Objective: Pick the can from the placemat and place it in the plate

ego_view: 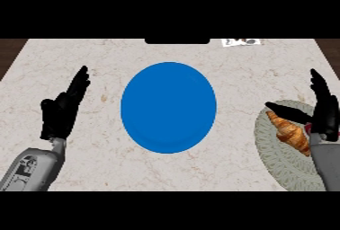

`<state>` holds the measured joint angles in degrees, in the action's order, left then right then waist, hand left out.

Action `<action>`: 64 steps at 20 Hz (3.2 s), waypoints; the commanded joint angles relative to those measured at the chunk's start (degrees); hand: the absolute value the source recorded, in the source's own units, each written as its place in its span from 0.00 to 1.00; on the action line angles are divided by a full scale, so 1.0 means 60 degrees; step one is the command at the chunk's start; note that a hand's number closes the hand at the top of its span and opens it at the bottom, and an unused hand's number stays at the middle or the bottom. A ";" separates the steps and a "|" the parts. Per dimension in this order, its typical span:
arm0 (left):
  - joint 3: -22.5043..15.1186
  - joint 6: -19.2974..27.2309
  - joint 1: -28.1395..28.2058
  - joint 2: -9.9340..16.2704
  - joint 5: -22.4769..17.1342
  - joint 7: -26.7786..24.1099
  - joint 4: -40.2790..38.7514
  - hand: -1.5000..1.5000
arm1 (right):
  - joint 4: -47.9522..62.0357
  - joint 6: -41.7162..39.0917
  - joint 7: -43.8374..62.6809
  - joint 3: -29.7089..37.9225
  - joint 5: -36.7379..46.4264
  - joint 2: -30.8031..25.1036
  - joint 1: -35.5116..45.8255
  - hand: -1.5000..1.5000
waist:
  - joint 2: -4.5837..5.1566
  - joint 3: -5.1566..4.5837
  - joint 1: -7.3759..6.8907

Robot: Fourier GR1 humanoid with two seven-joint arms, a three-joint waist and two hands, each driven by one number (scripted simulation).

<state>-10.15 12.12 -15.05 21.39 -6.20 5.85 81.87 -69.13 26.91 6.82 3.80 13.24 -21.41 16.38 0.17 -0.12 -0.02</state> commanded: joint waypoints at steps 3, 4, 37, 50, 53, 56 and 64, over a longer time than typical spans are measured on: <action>0.0218 -0.0148 -0.0505 -0.0314 0.0053 -0.0149 -0.0863 0.50 | -0.1249 0.0702 0.1322 -0.0522 0.1861 -0.0826 -0.0820 0.00 | -0.0044 0.0003 0.0213; 0.0443 -0.0535 -0.0202 0.0222 -0.0183 0.0238 -0.0038 0.50 | -0.1572 0.0979 0.1949 -0.0696 0.2380 -0.0747 -0.0653 0.00 | -0.0067 0.0007 0.0074; 0.0735 -0.0710 0.0112 -0.1041 0.1101 -0.0204 -0.0254 0.50 | -0.1680 -0.7074 0.7068 0.0282 0.1101 -0.2839 -0.0463 0.00 | -0.0018 0.0021 -0.0028; 0.1548 -0.1301 0.0030 -0.1262 0.1394 -0.0819 -0.0910 0.50 | 0.0510 -0.6813 0.5265 0.0705 0.2321 -0.2182 -0.0247 0.00 | -0.0010 0.0021 -0.0004; 0.1361 -0.1117 0.0005 -0.1601 0.1712 0.0057 -0.0228 0.50 | 0.0037 -0.7403 0.5891 0.0743 0.2323 -0.1938 -0.0238 0.00 | -0.0028 0.0020 0.0001; 0.1870 -0.1920 0.0080 -0.1082 0.1290 -0.0311 -0.0482 0.50 | 0.0567 -0.7126 0.5171 0.0737 0.2706 -0.2021 0.0118 1.00 | -0.0022 0.0021 -0.0021; 0.1865 -0.1711 -0.0058 -0.1470 0.1575 0.0304 0.0167 0.50 | 0.2155 -0.6153 0.3548 0.1108 0.3609 -0.2227 0.0481 1.00 | -0.0013 0.0024 -0.0046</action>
<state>-0.32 3.02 -13.73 12.21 3.49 6.75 83.11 -63.74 -11.29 33.43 9.23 32.99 -33.72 15.87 -0.06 -0.11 -0.13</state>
